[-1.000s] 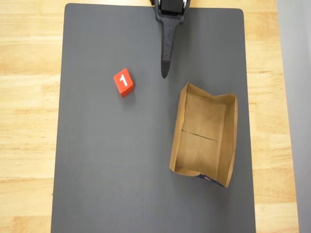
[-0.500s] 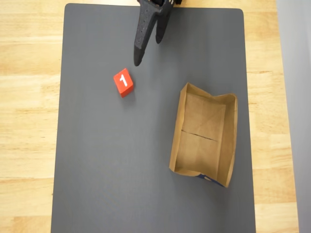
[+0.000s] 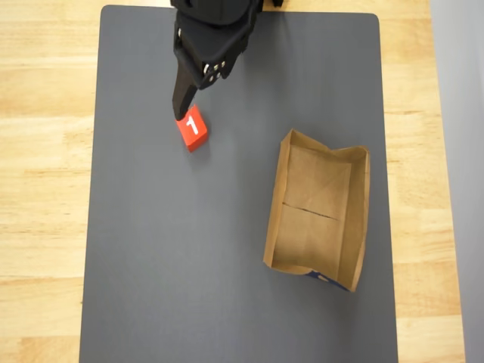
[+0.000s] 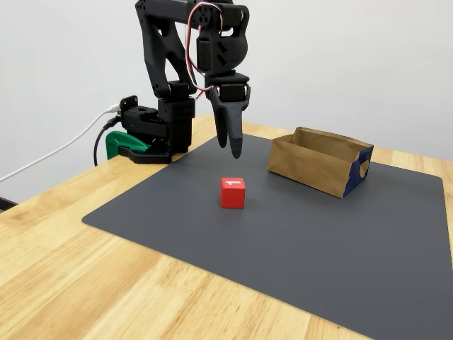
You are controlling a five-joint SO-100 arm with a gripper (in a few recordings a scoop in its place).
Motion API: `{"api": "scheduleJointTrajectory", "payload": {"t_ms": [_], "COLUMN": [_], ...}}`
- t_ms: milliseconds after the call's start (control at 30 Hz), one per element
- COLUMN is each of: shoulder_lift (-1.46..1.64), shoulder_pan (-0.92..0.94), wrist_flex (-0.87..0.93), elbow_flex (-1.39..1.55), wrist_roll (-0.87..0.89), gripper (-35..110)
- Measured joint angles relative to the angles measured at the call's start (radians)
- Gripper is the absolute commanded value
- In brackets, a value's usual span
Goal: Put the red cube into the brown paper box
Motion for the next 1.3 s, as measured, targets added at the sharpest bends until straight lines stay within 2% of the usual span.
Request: {"api": "scheduleJointTrajectory", "payload": {"t_ms": [400,800,1300], "shoulder_lift": [-0.181,-0.402,-0.540], "shoulder_pan": [0.095,0.100,0.081], "wrist_flex": [-0.049,-0.064,-0.064], "elbow_flex": [-0.091,-0.212,-0.249], "wrist_roll": [-0.110,-0.239,-0.278], "gripper": [37,36,32]}}
